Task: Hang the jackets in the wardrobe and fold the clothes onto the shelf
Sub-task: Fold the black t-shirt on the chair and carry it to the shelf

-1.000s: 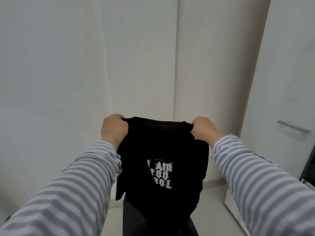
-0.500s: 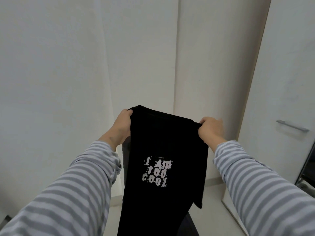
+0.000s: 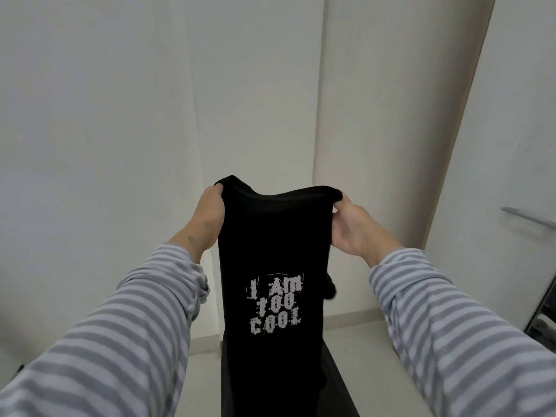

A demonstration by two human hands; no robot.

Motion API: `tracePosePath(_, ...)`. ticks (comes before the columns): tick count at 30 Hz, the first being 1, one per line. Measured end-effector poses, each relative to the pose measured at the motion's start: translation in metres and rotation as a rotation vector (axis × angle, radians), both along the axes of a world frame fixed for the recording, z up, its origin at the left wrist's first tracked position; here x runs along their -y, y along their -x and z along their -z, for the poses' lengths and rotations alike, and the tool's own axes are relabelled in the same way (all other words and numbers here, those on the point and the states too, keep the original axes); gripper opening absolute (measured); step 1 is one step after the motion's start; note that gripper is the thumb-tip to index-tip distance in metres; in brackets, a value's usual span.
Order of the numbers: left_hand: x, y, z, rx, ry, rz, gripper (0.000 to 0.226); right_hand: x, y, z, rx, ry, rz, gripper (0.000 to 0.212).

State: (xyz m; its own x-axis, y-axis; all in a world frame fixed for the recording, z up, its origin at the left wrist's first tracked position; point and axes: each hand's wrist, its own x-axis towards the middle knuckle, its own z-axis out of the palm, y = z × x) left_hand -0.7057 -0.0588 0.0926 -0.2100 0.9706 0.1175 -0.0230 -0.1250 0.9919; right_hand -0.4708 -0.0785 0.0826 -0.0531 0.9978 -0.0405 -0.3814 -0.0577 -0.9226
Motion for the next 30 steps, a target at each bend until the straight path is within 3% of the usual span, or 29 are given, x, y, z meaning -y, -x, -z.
tracePosePath(4, -0.011, 0.001, 0.014, 0.018, 0.048, -0.016, 0.034, -0.011, 0.015, 0.001, 0.066, -0.006, 0.014, 0.028)
tracePosePath(12, -0.053, -0.002, 0.037, -0.003, 0.127, 0.029, 0.030, -0.059, 0.034, 0.013, -0.005, 0.055, 0.085, 0.038)
tracePosePath(17, -0.083, -0.005, 0.018, 0.017, 0.074, 0.006, 0.048, -0.097, 0.046, -0.004, -0.018, -0.006, 0.204, 0.041)
tracePosePath(24, -0.088, -0.012, -0.024, 0.103, -0.081, -0.009, 0.036, -0.102, 0.045, -0.044, -0.095, -0.117, 0.228, 0.036)
tracePosePath(30, -0.055, -0.010, 0.021, 0.084, -0.013, 0.021, 0.032, -0.077, 0.040, 0.011, -0.064, 0.007, 0.217, 0.037)
